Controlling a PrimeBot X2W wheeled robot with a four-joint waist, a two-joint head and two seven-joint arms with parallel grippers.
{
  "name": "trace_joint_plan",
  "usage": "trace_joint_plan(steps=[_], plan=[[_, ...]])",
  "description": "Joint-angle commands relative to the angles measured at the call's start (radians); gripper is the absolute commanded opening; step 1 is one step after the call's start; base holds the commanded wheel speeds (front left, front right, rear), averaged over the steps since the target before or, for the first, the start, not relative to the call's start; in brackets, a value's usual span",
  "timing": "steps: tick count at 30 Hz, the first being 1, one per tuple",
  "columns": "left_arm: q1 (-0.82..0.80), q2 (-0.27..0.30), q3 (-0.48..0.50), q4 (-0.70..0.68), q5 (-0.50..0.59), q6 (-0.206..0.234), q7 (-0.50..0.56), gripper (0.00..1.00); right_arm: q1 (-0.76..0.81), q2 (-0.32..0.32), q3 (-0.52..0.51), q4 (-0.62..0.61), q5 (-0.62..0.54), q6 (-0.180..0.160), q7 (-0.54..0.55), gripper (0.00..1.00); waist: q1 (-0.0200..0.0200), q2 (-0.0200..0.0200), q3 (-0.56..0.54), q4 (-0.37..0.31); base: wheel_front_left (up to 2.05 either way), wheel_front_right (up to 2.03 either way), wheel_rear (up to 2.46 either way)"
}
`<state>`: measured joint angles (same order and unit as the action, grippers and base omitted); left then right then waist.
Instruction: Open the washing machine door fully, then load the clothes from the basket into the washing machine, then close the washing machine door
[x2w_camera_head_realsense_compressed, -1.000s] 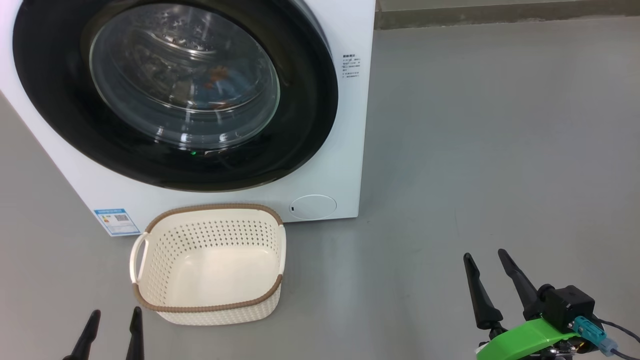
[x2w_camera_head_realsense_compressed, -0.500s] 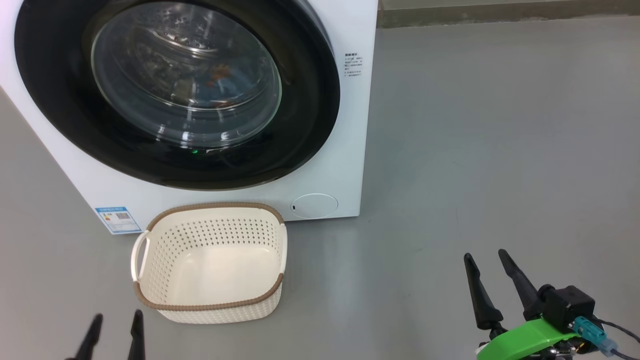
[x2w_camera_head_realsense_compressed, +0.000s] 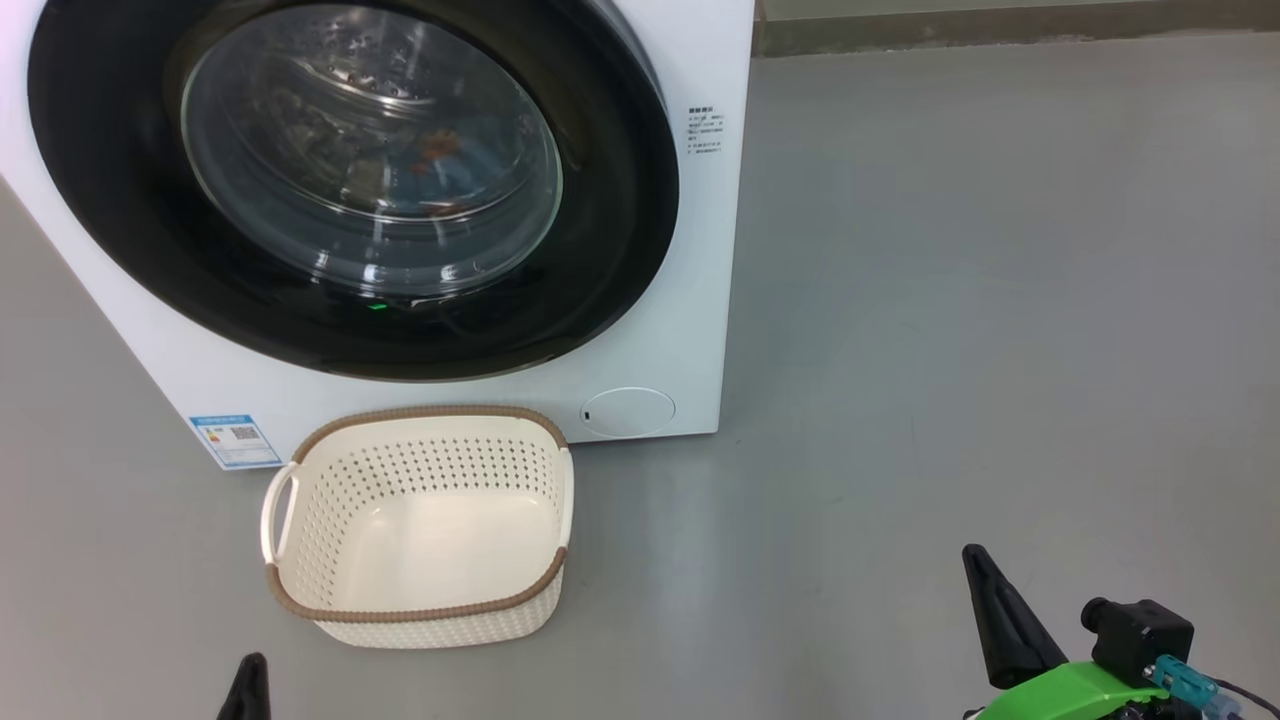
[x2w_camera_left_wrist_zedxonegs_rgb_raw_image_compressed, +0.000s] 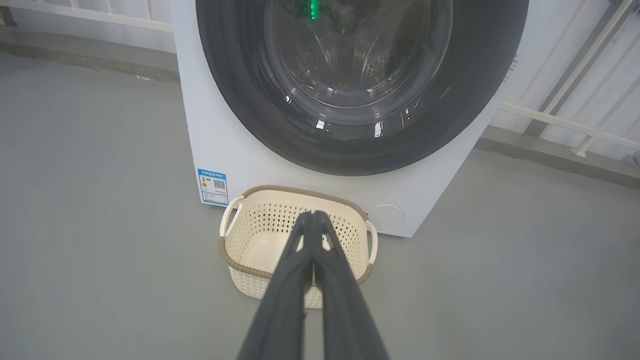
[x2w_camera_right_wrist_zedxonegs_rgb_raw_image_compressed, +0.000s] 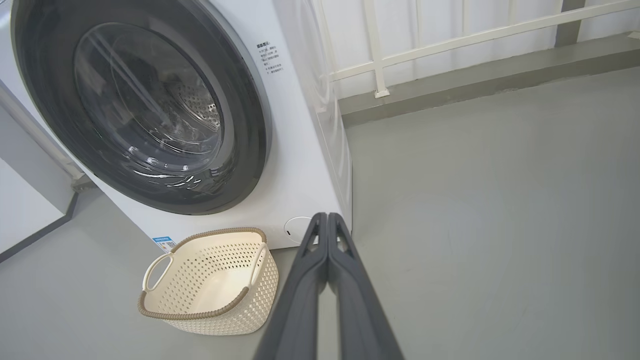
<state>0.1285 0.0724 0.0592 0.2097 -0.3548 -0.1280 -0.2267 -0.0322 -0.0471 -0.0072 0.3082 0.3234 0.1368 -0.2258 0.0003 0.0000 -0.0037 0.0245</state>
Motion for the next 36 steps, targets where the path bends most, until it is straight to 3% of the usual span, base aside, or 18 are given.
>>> trace_joint_plan(steps=[1, 36], plan=[[-0.022, 0.013, 0.011, -0.018, -0.034, 0.0, 0.01, 0.0, -0.023, -0.002, -0.004, -0.027, 0.034, -0.001, 0.005, 0.0, -0.0001, 0.0, 0.001, 0.0, 0.0, 0.0, 0.0], [-0.087, 0.002, 0.024, -0.001, -0.402, -0.001, 0.109, 0.0, -0.04, -0.002, -0.035, -0.038, 0.411, -0.002, 0.106, 0.0, -0.0002, 0.0, 0.003, -0.008, 0.0, 0.0, 0.0]])
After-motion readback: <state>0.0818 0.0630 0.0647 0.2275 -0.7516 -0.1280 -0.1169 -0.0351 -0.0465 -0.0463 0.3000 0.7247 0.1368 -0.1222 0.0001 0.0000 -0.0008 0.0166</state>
